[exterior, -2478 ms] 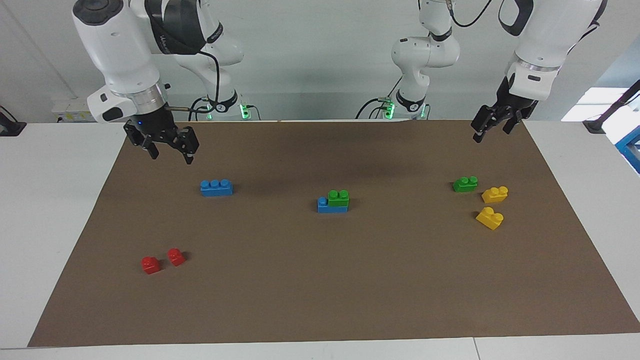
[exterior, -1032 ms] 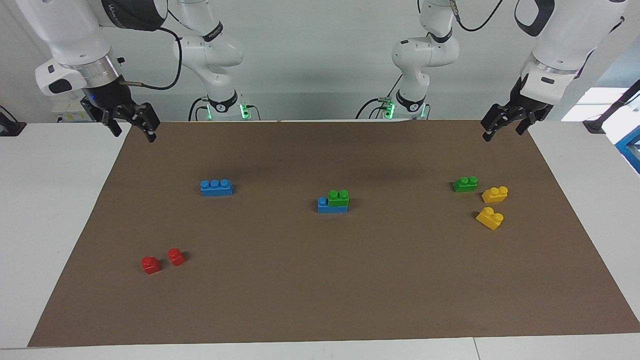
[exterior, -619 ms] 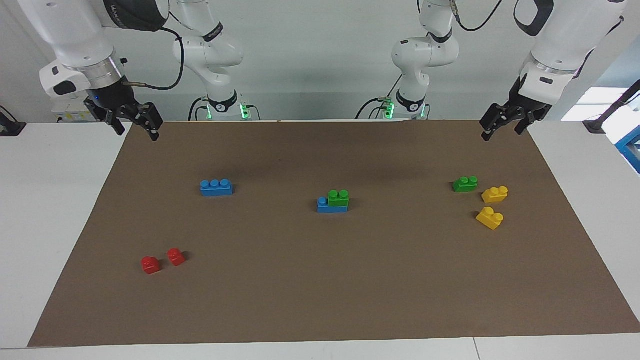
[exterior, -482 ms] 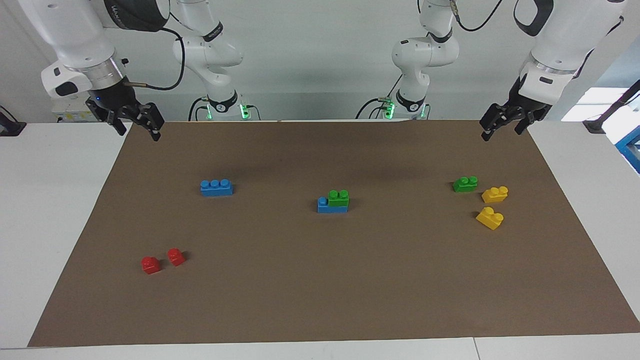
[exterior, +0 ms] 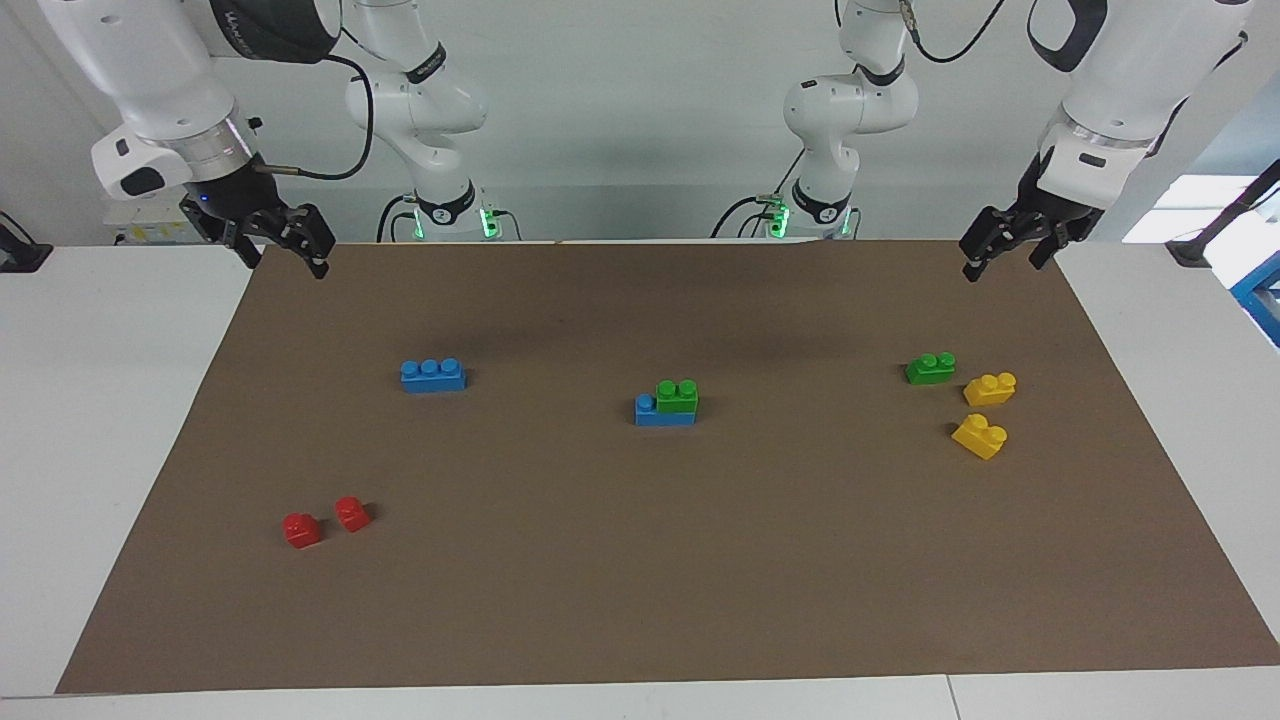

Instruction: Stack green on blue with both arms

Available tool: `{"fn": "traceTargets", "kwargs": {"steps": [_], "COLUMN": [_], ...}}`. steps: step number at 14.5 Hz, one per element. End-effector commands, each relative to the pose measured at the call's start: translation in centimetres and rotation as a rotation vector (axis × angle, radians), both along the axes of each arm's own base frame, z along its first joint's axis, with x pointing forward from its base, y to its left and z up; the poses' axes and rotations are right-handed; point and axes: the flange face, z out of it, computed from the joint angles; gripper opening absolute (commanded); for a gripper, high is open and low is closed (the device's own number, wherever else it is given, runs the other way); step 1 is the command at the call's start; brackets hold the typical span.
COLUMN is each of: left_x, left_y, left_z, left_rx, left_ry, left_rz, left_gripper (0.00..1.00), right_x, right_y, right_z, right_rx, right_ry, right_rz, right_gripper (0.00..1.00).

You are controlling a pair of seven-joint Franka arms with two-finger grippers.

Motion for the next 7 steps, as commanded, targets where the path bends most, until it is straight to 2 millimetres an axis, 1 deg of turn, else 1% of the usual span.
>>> {"fn": "traceTargets", "kwargs": {"steps": [1,7], "left_x": [-0.11,-0.11], "left_y": [-0.01,-0.01], "left_z": [0.65,0.73], "left_rx": [-0.017,-0.017], "left_ry": [0.010,0.008], "left_rz": [-0.012,-0.011], "left_gripper": [1.00,1.00], "right_x": [-0.91,-0.84], "right_y": [0.33,0.33], "right_z": [0.09,0.09], "right_rx": [0.022,0.022], "right_ry": [0.001,-0.001], "right_rz": [0.013,0.012], "right_gripper": [0.92,0.93]}}
